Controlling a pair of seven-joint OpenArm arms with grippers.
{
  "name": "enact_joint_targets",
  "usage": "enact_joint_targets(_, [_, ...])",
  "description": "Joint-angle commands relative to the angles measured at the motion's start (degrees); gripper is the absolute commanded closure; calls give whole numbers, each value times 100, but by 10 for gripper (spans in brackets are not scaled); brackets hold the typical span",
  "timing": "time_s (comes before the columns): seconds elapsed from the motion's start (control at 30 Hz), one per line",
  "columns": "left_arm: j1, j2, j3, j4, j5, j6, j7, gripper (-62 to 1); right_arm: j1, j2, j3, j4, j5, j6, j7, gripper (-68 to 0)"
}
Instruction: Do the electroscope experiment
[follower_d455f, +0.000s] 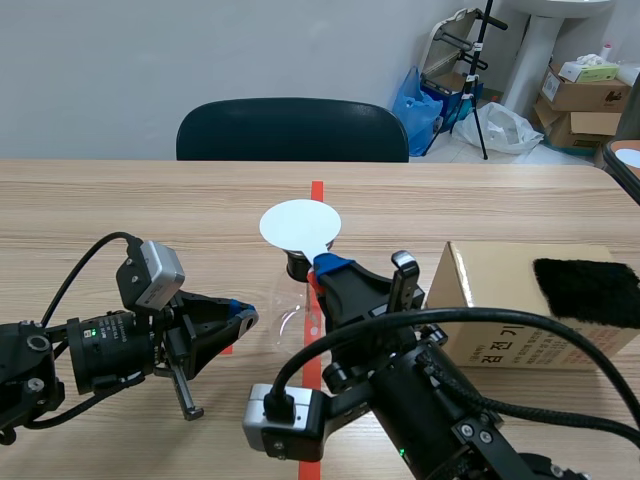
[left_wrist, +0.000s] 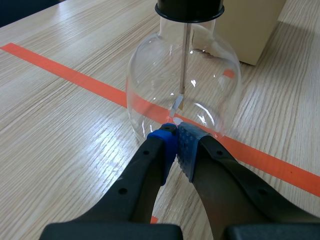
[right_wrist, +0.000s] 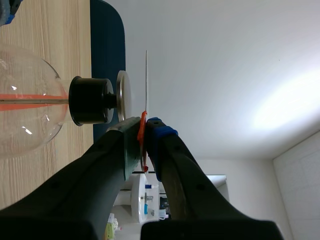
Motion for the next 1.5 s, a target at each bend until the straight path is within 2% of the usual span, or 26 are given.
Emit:
enact_joint_targets(0.0, [-20,-48,-13,125,-42,31,-61,-30,68,28,15,48,-4,-76,17,-14])
enact_joint_targets(0.37, [-15,-48,-13,125,-42,31,-61,-30,68,28,15,48,-4,-76,-13,-13])
enact_joint_targets(0.57, [-15,-48,-13,125,-42,31,-61,-30,66,28,15,48,-4,-76,-295,-13])
enact_joint_targets(0.73, [-15,-48,-13,125,-42,31,-61,-30,66,28,15,48,-4,-76,-855,-13])
enact_joint_targets(1.17, [-15,-48,-13,125,-42,31,-61,-30,66,28,15,48,-4,-76,-2942,-13])
enact_joint_targets(1.47, [-15,-48,-13,125,-42,31,-61,-30,63,28,15,48,-4,-76,-3598,-13])
